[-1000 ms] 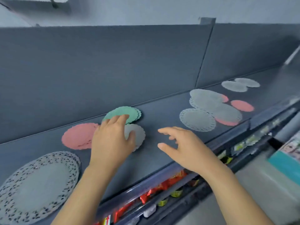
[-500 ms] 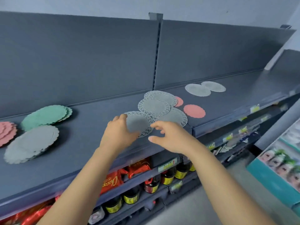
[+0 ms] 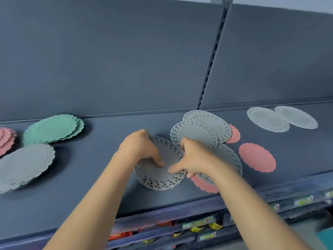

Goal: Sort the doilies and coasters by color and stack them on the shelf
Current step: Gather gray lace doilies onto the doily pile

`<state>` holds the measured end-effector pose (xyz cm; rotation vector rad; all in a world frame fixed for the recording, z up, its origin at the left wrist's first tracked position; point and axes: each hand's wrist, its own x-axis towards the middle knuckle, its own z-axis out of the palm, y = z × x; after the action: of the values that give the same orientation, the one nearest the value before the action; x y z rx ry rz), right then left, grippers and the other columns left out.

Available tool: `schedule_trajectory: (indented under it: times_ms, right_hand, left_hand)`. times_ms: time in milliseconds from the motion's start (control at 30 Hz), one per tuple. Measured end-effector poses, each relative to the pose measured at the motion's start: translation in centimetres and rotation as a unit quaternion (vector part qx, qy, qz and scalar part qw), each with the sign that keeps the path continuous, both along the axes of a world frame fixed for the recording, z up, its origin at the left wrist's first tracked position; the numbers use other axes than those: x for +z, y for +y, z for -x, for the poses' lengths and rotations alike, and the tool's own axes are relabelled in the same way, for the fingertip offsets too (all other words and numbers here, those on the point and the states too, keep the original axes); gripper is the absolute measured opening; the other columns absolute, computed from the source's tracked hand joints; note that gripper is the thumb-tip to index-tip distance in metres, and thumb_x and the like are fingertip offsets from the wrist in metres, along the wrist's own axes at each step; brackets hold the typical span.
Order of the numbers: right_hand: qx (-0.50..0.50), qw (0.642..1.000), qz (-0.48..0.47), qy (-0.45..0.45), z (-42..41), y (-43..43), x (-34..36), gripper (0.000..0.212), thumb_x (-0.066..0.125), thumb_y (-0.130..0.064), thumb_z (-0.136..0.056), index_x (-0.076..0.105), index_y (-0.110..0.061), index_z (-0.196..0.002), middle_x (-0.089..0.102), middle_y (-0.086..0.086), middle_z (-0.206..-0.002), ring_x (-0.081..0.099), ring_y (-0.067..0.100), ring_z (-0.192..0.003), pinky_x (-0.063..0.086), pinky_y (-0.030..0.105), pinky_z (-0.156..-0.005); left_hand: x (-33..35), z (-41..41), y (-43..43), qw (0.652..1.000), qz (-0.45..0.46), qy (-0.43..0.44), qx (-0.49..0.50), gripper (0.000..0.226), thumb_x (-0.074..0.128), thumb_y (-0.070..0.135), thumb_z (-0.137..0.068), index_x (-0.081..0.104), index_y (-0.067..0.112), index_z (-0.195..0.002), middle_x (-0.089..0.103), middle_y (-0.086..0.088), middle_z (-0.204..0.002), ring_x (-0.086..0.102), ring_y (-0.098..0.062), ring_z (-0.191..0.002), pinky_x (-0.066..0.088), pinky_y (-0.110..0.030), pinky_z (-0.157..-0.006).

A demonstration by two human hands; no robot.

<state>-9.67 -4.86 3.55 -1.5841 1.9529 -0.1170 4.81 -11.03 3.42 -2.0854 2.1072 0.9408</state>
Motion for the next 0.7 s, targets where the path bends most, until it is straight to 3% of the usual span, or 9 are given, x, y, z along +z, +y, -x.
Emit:
schedule_trajectory:
  times_ms: [67, 133, 233, 300, 367, 467, 533, 600, 700]
  right_hand:
    - [0.029, 1.000, -0.003, 0.000, 0.3, -0.6, -0.2, 0.068, 0.082, -0.041, -0.068, 0.036, -0.017, -0.113, 0.052, -0.001, -0.102, 0.065, 0.013, -0.049, 0.046, 0.024, -0.051]
    - [0.073, 0.997, 0.001, 0.014, 0.5, -0.7, -0.6, 0.060, 0.077, -0.044, -0.072, 0.033, -0.017, -0.103, 0.049, 0.000, -0.105, 0.063, 0.012, -0.050, 0.038, 0.023, -0.045]
    - [0.115, 0.993, 0.014, 0.028, 0.9, -1.1, -1.0, 0.064, 0.074, -0.046, -0.075, 0.034, -0.011, -0.111, 0.050, 0.008, -0.116, 0.066, 0.026, -0.085, 0.041, 0.028, -0.059]
    - [0.130, 0.991, 0.023, 0.025, 1.0, -1.3, -0.9, 0.069, 0.075, -0.047, -0.074, 0.033, -0.010, -0.115, 0.055, 0.008, -0.113, 0.065, 0.029, -0.092, 0.041, 0.030, -0.059]
    - [0.157, 0.986, 0.050, 0.039, 1.3, -1.2, -0.8, 0.068, 0.072, -0.052, -0.074, 0.034, -0.013, -0.114, 0.056, 0.006, -0.117, 0.063, 0.027, -0.100, 0.040, 0.029, -0.064]
    - [0.198, 0.972, 0.114, 0.052, 1.4, -0.9, -0.8, 0.077, 0.060, -0.064, -0.077, 0.027, -0.023, -0.133, 0.040, 0.003, -0.133, 0.053, 0.025, -0.117, 0.040, 0.031, -0.077]
    - [0.180, 0.971, 0.156, -0.014, 0.6, -0.8, -0.7, 0.082, 0.056, -0.065, -0.079, 0.018, -0.029, -0.142, 0.030, 0.001, -0.132, 0.050, 0.024, -0.119, 0.038, 0.031, -0.080]
    - [0.147, 0.960, 0.173, -0.165, -1.0, -0.8, -0.7, 0.066, 0.058, -0.057, -0.081, 0.032, -0.034, -0.137, 0.036, -0.005, -0.125, 0.053, 0.019, -0.108, 0.040, 0.030, -0.081]
    - [0.139, 0.901, 0.115, -0.393, -5.1, -0.4, -0.6, 0.038, 0.064, -0.035, -0.086, 0.049, -0.038, -0.120, 0.051, -0.021, -0.106, 0.058, 0.005, -0.081, 0.044, 0.019, -0.071]
  left_hand:
    - [-0.1, 0.2, -0.2, 1.000, 0.012, -0.006, -0.001, 0.089, 0.091, 0.037, -0.049, 0.048, 0.019, -0.125, 0.058, 0.001, -0.113, 0.058, -0.023, -0.099, 0.046, -0.029, -0.072]
    - [-0.3, 0.1, 0.2, 0.999, 0.037, -0.004, -0.013, 0.084, 0.090, 0.035, -0.051, 0.049, 0.019, -0.122, 0.057, 0.002, -0.115, 0.055, -0.023, -0.104, 0.044, -0.029, -0.073]
    - [-0.9, -0.2, 0.9, 0.994, 0.094, 0.026, -0.051, 0.054, 0.082, 0.029, -0.061, 0.044, 0.022, -0.099, 0.053, 0.005, -0.089, 0.053, -0.023, -0.087, 0.040, -0.031, -0.062]
    - [-1.0, -0.7, 1.5, 0.985, 0.136, 0.101, -0.032, 0.033, 0.070, 0.017, -0.073, 0.046, 0.025, -0.094, 0.057, 0.005, -0.082, 0.054, -0.019, -0.077, 0.045, -0.034, -0.066]
    - [-0.7, -1.2, 2.8, 0.968, 0.157, 0.193, 0.023, 0.033, 0.064, 0.008, -0.079, 0.051, 0.028, -0.101, 0.060, 0.004, -0.085, 0.053, -0.015, -0.069, 0.048, -0.033, -0.067]
    - [0.4, -2.5, 5.5, 0.925, 0.183, 0.309, 0.121, 0.041, 0.067, 0.005, -0.081, 0.054, 0.033, -0.108, 0.063, -0.008, -0.097, 0.057, -0.033, -0.078, 0.053, -0.046, -0.074]
    - [1.5, -3.5, 7.4, 0.872, 0.206, 0.395, 0.204, 0.044, 0.070, 0.000, -0.080, 0.055, 0.028, -0.112, 0.066, -0.010, -0.092, 0.062, -0.027, -0.074, 0.056, -0.047, -0.071]
    - [2.5, -4.8, 9.2, 0.808, 0.245, 0.457, 0.280, 0.045, 0.069, -0.005, -0.079, 0.057, 0.021, -0.115, 0.069, -0.006, -0.094, 0.067, -0.018, -0.077, 0.059, -0.037, -0.071]
    - [3.8, -7.3, 12.4, 0.738, 0.286, 0.491, 0.365, 0.044, 0.072, 0.002, -0.077, 0.062, 0.024, -0.113, 0.070, -0.009, -0.104, 0.069, -0.022, -0.087, 0.059, -0.037, -0.077]
